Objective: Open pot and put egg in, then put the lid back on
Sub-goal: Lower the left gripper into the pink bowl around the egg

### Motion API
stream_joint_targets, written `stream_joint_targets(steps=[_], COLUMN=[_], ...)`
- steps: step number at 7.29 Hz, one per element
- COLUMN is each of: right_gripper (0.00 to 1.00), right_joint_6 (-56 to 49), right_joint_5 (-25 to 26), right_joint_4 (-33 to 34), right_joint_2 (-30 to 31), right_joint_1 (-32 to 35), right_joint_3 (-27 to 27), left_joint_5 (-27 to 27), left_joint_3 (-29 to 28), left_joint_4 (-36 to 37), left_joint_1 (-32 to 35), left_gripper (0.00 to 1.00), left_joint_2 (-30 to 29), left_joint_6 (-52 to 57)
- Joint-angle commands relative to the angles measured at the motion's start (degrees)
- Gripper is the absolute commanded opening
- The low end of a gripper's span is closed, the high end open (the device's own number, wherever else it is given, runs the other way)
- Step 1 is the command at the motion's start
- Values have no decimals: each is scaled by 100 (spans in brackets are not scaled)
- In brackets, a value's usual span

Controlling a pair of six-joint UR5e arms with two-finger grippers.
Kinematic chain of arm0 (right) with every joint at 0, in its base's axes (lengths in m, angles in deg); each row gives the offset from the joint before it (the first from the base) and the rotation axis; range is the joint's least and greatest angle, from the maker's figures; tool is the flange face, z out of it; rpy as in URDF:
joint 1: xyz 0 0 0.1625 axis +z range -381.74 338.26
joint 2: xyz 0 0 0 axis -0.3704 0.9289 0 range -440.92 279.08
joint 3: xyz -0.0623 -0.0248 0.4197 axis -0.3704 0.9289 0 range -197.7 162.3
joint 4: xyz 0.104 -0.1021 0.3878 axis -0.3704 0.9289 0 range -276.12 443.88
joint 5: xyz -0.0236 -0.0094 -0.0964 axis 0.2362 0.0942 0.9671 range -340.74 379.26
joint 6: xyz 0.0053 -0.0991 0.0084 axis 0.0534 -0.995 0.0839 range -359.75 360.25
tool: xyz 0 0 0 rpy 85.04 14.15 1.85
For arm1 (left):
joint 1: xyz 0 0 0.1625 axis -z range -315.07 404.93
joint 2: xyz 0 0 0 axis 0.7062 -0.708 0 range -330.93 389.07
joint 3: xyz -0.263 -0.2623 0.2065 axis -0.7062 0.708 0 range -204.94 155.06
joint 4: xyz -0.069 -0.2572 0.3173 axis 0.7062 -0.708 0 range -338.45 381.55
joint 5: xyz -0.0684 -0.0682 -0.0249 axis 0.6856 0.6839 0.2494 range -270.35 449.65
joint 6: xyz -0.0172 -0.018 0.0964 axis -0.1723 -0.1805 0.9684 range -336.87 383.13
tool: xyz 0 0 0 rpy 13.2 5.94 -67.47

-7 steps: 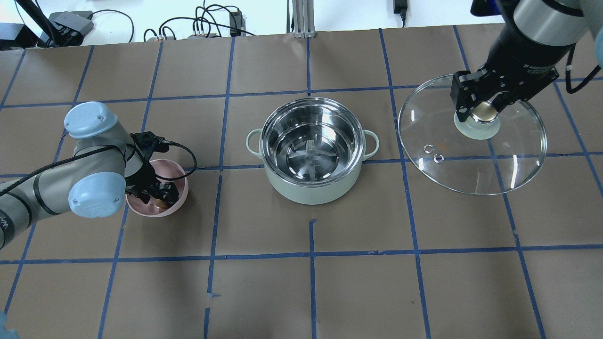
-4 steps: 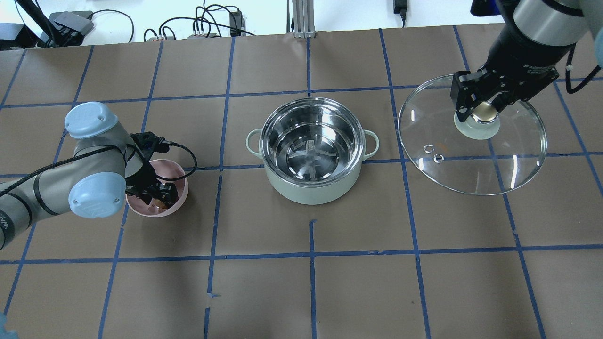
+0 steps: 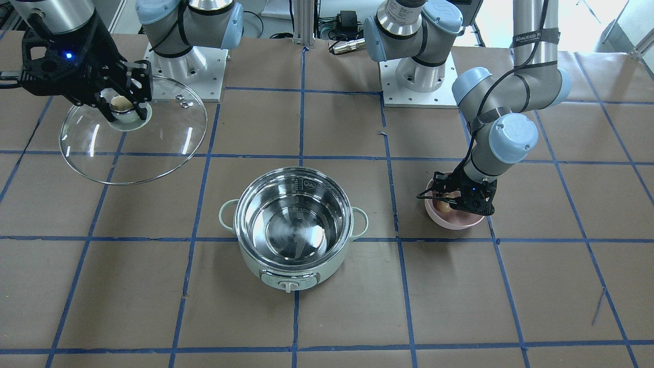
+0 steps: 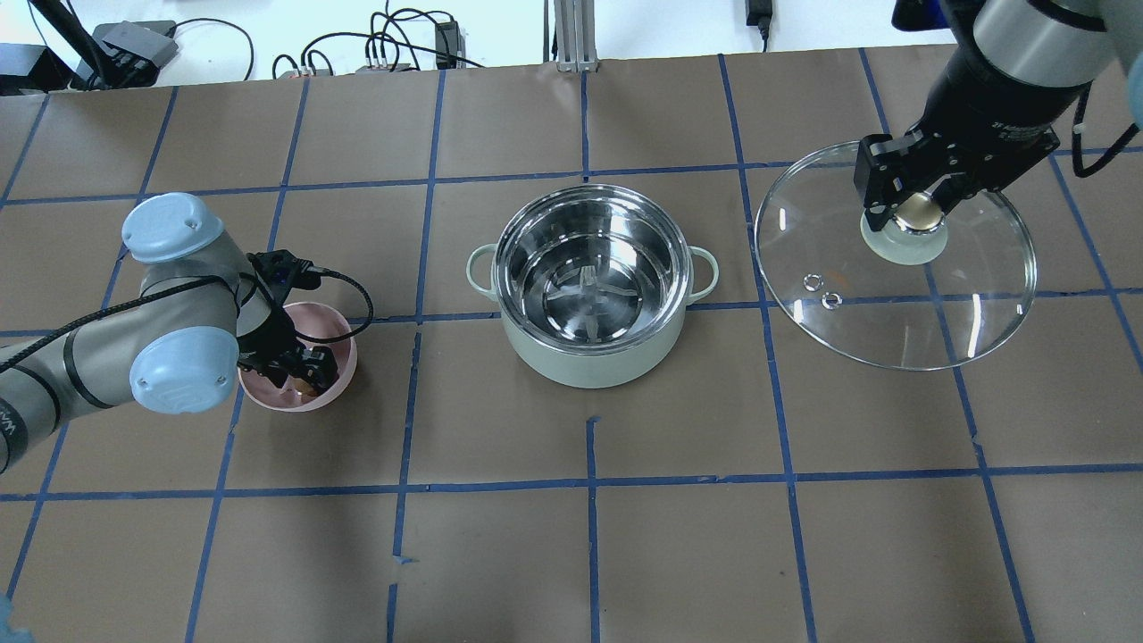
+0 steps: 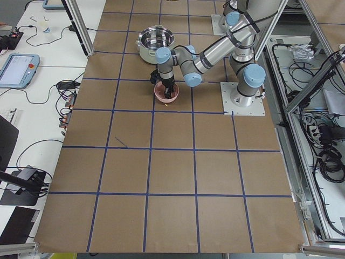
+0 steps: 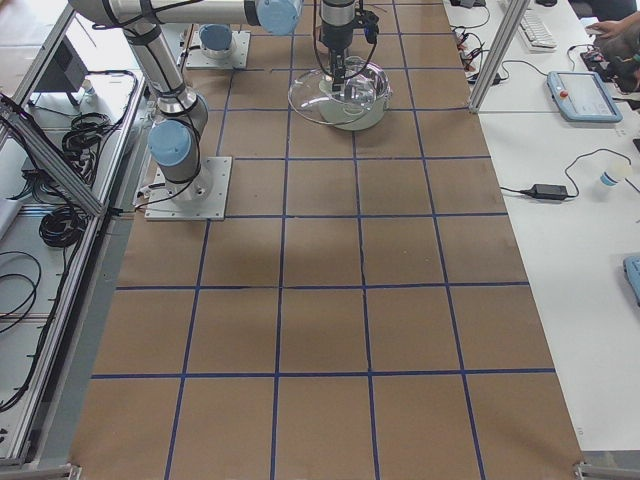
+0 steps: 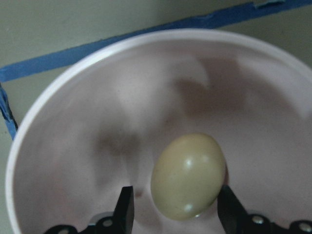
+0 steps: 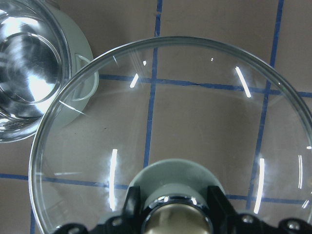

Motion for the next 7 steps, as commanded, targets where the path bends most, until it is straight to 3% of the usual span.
stream_joint_targets(steps=[1, 5, 7], right_gripper=[33, 33, 33], right_joint_6=[0, 0, 0], right_joint_5=[-7, -16, -16], right_joint_4=[7, -2, 7], right_joint_2=[0, 9, 0], right_joint_1=[9, 9, 0], right_joint_3=[0, 9, 9], left_joint_5=[-96, -175, -132], left_joint_3=[-38, -143, -161], left_joint_4=[-199, -392, -394], left_joint_1=[1, 19, 19], left_gripper=[68, 70, 65], left_joint_2=[-12, 84, 119], left_joint_6=[-110, -137, -154])
